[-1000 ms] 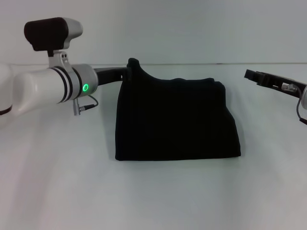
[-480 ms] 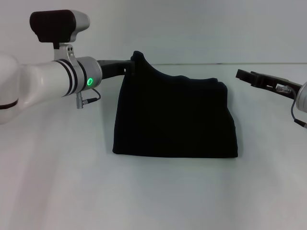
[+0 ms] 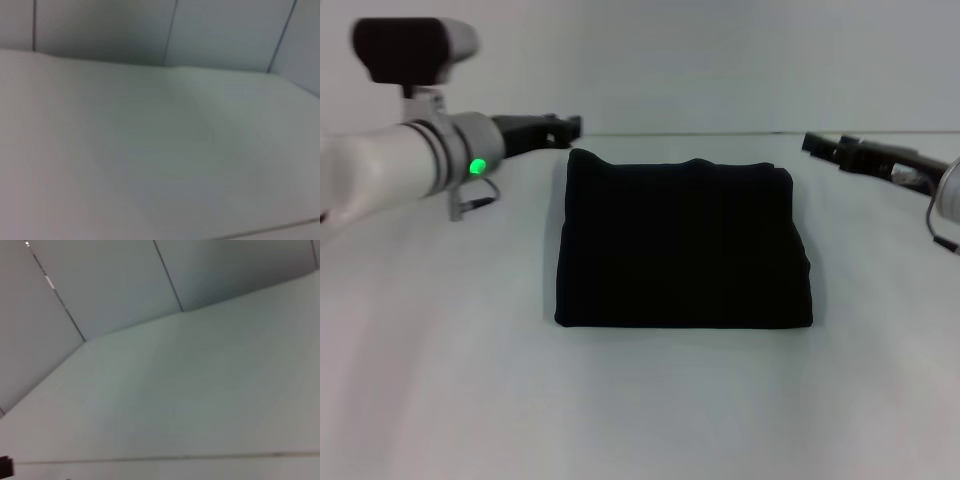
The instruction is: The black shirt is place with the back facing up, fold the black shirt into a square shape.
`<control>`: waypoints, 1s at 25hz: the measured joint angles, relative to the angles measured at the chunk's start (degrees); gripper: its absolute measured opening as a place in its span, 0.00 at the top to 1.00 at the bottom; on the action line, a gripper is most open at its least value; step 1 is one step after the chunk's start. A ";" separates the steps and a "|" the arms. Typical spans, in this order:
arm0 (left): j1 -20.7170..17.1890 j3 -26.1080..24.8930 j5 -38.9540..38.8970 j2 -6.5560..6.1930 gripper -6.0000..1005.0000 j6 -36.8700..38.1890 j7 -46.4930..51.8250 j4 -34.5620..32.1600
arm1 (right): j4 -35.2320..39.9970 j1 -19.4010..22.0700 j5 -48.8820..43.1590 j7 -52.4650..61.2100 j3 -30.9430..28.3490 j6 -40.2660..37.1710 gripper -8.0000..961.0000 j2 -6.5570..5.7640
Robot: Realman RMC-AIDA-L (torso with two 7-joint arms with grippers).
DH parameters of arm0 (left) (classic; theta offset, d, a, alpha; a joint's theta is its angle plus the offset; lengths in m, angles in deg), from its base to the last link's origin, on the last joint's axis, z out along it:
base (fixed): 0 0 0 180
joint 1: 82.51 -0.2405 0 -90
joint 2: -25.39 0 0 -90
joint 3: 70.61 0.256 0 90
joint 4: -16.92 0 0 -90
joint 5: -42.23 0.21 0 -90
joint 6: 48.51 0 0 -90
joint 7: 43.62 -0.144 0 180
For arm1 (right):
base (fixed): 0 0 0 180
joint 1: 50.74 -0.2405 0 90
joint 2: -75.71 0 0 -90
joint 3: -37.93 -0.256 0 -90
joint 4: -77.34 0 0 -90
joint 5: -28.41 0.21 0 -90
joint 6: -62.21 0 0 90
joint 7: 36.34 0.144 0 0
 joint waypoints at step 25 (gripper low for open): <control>-10.69 -2.50 5.85 0.75 0.10 44.01 -14.21 -18.94 | 10.26 1.87 -15.01 -13.70 -1.39 -30.72 0.28 -4.33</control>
